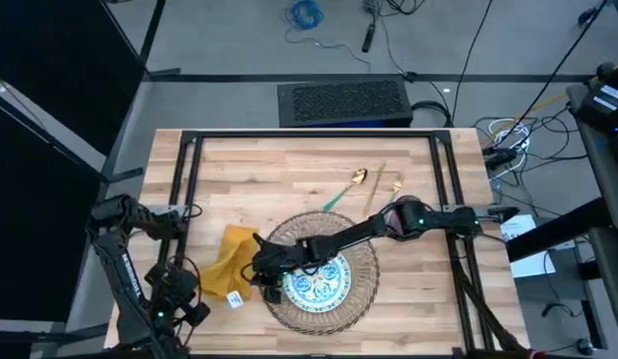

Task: Set table place
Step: Adjust the folded yellow table napkin

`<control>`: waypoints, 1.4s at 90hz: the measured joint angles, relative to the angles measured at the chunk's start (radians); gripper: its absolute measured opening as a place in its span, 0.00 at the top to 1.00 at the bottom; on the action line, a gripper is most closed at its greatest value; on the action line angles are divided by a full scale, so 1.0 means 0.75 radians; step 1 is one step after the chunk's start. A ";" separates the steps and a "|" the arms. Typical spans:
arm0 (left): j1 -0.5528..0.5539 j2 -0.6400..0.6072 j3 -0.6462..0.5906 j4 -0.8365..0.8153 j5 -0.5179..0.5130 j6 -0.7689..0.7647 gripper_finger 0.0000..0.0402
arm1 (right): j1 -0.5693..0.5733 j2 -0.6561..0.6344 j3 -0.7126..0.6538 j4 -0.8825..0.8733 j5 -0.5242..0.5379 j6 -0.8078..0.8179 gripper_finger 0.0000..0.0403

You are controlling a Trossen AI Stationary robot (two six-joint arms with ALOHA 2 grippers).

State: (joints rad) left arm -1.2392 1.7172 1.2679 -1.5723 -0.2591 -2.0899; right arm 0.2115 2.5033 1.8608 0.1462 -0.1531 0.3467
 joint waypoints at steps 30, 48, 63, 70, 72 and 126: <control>-0.043 0.000 -0.021 0.002 0.001 0.000 1.00 | -0.012 0.009 0.010 -0.003 0.036 0.000 1.00; -0.028 -0.002 -0.005 0.002 -0.055 -0.012 1.00 | -0.017 0.009 0.009 0.000 0.077 -0.024 1.00; 0.005 -0.023 -0.004 0.002 -0.155 -0.003 1.00 | -0.032 0.052 0.020 0.000 0.071 -0.004 1.00; 0.031 -0.041 -0.004 0.001 -0.210 0.001 1.00 | -0.039 0.095 0.059 -0.012 0.073 -0.001 1.00; 0.037 -0.046 -0.003 0.001 -0.223 0.003 1.00 | -0.039 0.103 0.071 -0.010 0.071 0.002 1.00; 0.044 -0.075 -0.003 0.001 -0.249 0.011 1.00 | -0.048 0.123 0.314 -0.567 0.070 -0.117 1.00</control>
State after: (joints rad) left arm -1.2065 1.6608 1.2659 -1.5714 -0.4458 -2.0815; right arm 0.1757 2.5954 2.0964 -0.2791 -0.1009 0.2592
